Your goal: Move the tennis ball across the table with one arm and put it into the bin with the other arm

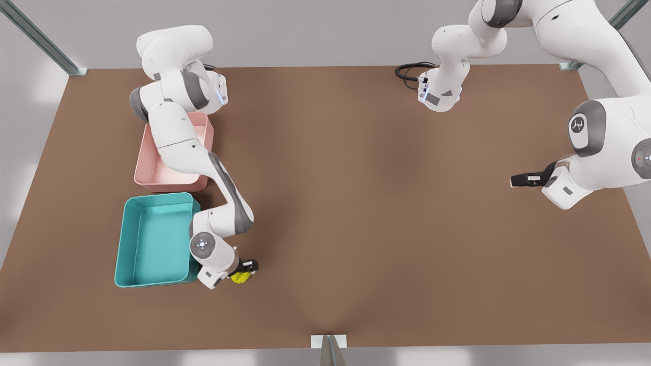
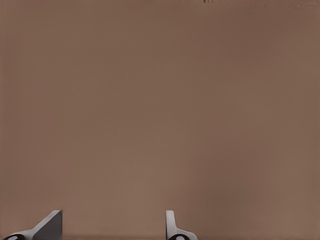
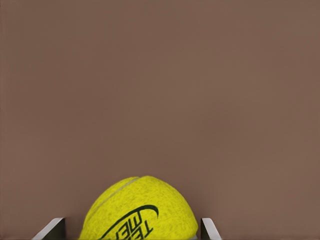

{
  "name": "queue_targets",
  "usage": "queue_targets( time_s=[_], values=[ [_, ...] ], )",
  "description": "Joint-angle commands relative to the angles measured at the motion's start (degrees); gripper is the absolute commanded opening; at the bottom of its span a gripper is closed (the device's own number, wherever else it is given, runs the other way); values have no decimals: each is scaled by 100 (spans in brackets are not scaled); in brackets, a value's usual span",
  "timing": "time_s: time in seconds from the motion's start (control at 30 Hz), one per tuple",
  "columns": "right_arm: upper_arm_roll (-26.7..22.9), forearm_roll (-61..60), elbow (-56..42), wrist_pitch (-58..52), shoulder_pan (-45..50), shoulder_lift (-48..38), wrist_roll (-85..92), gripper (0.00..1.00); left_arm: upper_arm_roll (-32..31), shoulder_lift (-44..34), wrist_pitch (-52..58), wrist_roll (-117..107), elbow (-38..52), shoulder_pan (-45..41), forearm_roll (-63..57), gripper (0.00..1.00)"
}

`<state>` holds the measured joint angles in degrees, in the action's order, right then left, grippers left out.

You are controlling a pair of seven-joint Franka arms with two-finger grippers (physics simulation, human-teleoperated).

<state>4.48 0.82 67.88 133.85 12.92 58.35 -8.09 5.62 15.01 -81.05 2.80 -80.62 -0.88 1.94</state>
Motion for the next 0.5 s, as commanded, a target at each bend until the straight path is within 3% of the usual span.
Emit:
queue_targets(
  time_s=[0.0, 0.47],
  values=[
    [0, -12, -3, 1, 9, -8, 35, 100, 1, -7, -7, -359, 3, 0, -1, 100],
    [-70, 191, -56, 97, 149, 159, -17, 100, 1, -7, -86, -315, -59, 44, 87, 100]
  ],
)
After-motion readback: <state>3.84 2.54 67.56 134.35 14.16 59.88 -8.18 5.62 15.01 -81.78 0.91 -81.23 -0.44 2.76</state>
